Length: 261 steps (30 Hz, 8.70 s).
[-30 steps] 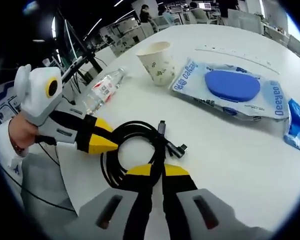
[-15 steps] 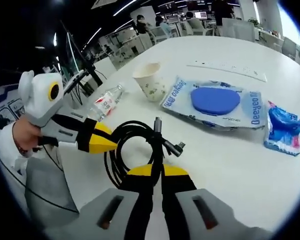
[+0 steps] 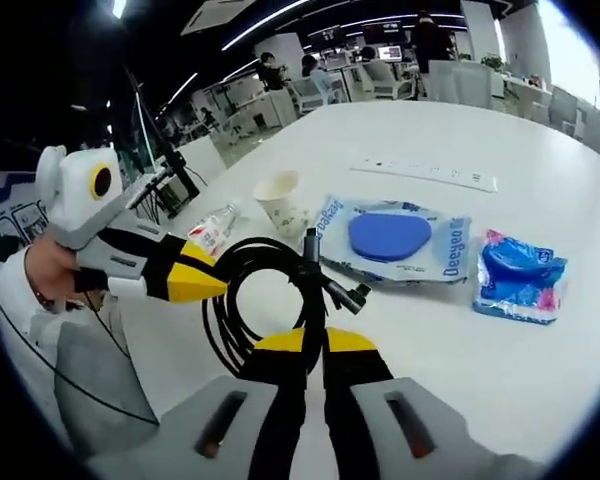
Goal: Arrange the tabletop items into an orderly group along one side of the table until the central work area is clear of visible clutter.
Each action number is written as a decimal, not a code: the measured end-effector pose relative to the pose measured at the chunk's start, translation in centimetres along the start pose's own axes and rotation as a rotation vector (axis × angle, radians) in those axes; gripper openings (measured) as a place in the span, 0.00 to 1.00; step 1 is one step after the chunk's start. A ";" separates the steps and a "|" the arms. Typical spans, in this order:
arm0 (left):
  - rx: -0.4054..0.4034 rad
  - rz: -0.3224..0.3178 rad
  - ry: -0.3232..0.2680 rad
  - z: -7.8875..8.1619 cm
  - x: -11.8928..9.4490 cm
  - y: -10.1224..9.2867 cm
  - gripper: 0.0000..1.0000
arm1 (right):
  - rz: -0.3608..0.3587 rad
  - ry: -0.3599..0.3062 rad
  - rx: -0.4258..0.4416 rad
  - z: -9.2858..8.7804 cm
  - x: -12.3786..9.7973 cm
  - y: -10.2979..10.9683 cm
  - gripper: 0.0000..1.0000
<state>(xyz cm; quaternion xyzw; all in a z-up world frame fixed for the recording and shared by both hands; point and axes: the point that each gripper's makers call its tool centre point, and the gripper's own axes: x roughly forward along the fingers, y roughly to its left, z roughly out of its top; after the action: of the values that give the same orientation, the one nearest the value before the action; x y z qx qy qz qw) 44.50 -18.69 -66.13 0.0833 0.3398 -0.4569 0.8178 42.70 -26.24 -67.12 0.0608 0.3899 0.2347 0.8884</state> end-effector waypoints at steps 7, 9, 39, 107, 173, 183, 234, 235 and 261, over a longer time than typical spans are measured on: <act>0.066 -0.040 -0.021 3.2 0.8 -2.2 0.02 | -0.030 -0.041 0.023 1.0 -2.9 -2.0 0.02; 0.080 -0.053 -0.024 4.0 1.2 -2.9 0.02 | -0.044 -0.050 0.023 1.2 -3.8 -2.6 0.02; 0.128 -0.281 0.074 6.5 12.7 -11.4 0.02 | -0.213 -0.037 0.204 -3.7 -9.7 -14.3 0.02; 0.004 -0.253 0.211 2.8 19.8 -9.1 0.22 | -0.307 0.044 0.298 -8.4 -5.9 -20.6 0.22; -0.059 -0.089 -0.008 4.2 2.5 -3.1 0.66 | -0.149 -0.086 0.044 1.6 -7.8 -8.3 0.55; -0.118 -0.017 -0.057 2.8 -2.3 -0.2 0.66 | -0.063 -0.102 -0.024 4.1 -5.9 -3.9 0.55; -0.337 0.279 -0.142 -7.3 -19.0 13.5 0.70 | 0.289 -0.014 -0.164 8.4 7.1 14.4 0.55; -0.340 0.282 -0.143 -7.4 -19.1 13.7 0.71 | 0.292 -0.014 -0.161 8.4 7.3 14.5 0.55; -0.404 0.313 -0.148 -11.0 -19.6 17.0 0.68 | 0.340 -0.148 0.340 10.7 17.8 18.3 0.55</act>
<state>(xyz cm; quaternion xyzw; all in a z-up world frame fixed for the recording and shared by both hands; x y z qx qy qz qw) 46.04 9.46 -65.05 -0.0636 0.3464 -0.2524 0.9012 54.06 -1.00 -66.22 0.2910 0.3417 0.3066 0.8393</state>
